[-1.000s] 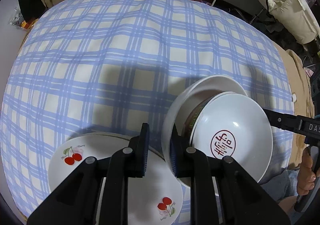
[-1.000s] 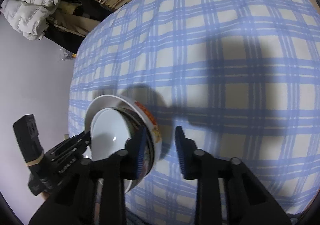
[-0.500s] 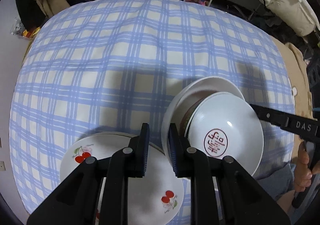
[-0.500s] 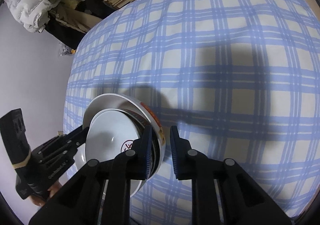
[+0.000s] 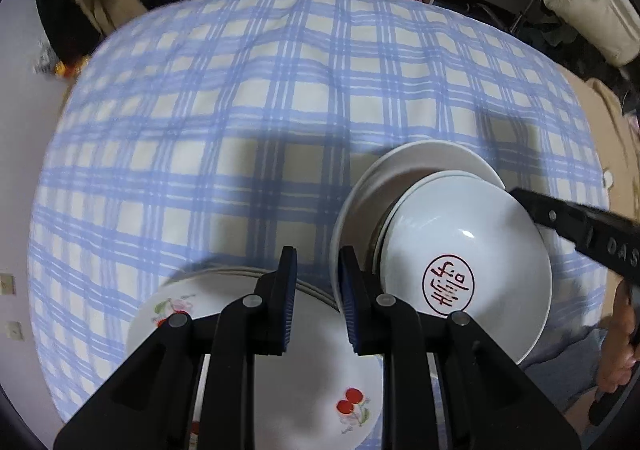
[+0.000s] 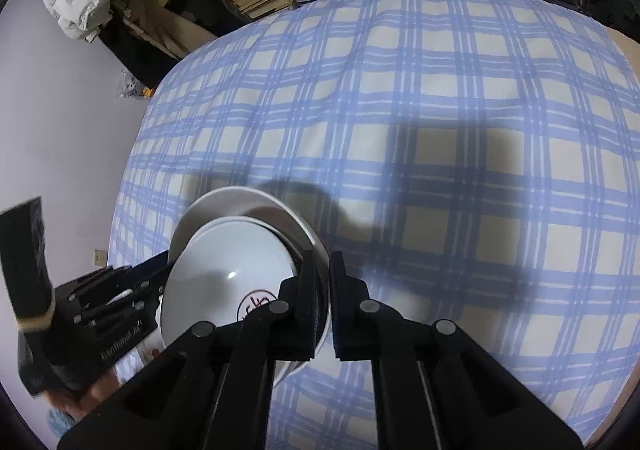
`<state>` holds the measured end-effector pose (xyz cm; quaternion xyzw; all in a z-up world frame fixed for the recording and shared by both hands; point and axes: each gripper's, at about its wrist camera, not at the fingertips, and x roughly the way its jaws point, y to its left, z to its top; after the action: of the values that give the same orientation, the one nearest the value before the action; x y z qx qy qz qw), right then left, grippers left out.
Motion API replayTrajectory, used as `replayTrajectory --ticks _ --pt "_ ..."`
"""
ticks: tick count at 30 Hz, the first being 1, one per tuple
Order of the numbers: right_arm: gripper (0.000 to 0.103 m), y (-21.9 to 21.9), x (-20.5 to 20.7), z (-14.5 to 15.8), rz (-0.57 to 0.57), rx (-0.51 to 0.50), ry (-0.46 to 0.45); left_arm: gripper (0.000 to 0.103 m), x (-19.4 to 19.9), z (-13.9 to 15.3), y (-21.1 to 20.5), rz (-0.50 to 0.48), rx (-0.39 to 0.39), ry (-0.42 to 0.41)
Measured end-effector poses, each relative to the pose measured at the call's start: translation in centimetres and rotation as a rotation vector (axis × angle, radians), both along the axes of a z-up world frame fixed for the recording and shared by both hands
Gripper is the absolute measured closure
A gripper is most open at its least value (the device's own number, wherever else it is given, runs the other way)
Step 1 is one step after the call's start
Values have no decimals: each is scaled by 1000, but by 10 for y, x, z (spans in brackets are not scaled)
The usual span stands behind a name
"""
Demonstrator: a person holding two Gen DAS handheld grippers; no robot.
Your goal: Organize plates and bowls
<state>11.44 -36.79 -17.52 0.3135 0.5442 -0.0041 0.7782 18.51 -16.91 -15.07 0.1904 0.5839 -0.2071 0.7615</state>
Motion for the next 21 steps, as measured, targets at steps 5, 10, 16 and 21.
replayTrajectory --ticks 5,10,16,21 --pt "95 -1 4 -1 6 -10 6 81 -6 7 -5 -28 25 -11" --pt "95 0 5 0 36 -14 12 78 -2 5 -1 -30 9 17" --pt "95 -4 4 -4 58 26 38 79 6 -4 4 -6 -29 33" --pt "95 -4 10 -6 58 35 57 79 17 -10 10 26 -75 94"
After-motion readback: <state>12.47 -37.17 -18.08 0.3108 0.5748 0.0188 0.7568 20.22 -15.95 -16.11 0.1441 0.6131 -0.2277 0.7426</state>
